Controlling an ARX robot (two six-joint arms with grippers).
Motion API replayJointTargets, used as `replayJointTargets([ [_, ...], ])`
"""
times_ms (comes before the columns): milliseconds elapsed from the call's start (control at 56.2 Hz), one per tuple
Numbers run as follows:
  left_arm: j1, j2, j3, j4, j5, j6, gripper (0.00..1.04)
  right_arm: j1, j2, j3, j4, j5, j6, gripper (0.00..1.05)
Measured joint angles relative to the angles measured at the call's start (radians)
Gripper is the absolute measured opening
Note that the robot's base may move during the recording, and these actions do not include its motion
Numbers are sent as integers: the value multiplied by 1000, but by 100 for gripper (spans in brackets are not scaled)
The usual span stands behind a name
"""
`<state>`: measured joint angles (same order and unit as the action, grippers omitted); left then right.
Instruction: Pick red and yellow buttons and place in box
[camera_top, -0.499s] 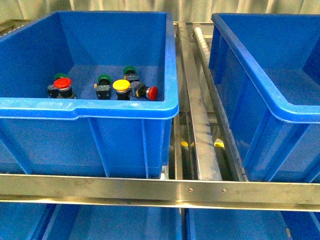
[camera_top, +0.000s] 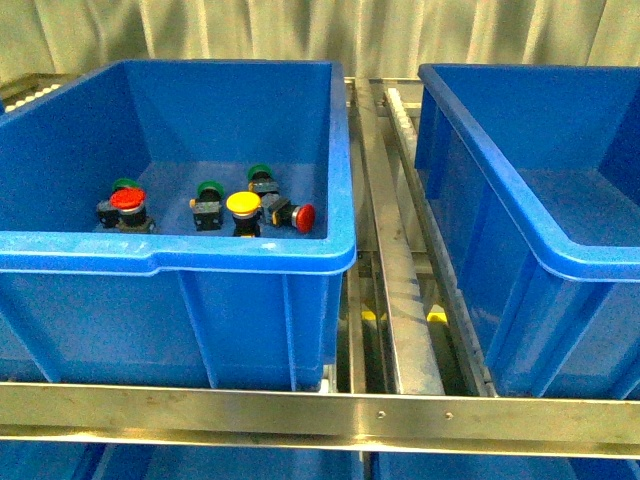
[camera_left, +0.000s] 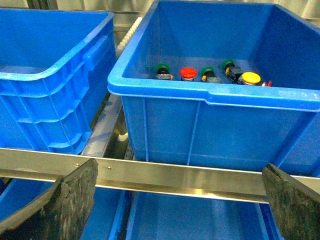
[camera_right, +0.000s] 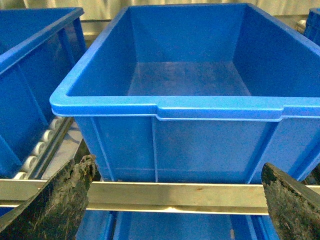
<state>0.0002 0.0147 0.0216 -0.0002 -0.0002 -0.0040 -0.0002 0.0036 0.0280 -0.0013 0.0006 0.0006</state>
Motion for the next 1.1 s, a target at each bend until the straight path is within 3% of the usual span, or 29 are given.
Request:
replayJointTargets([
  [748, -1, 1, 0, -2, -3, 0, 97, 0, 0, 0, 0, 0, 0, 99],
  [855, -86, 134, 65, -101, -180, -111, 97, 0, 0, 0, 0, 3, 0, 99],
  [962, -142, 382, 209, 64, -203, -136, 97, 0, 0, 0, 0, 0, 0, 99],
  [1104, -93, 676, 466, 285, -129, -122, 97, 0, 0, 0, 0, 0, 0, 99],
])
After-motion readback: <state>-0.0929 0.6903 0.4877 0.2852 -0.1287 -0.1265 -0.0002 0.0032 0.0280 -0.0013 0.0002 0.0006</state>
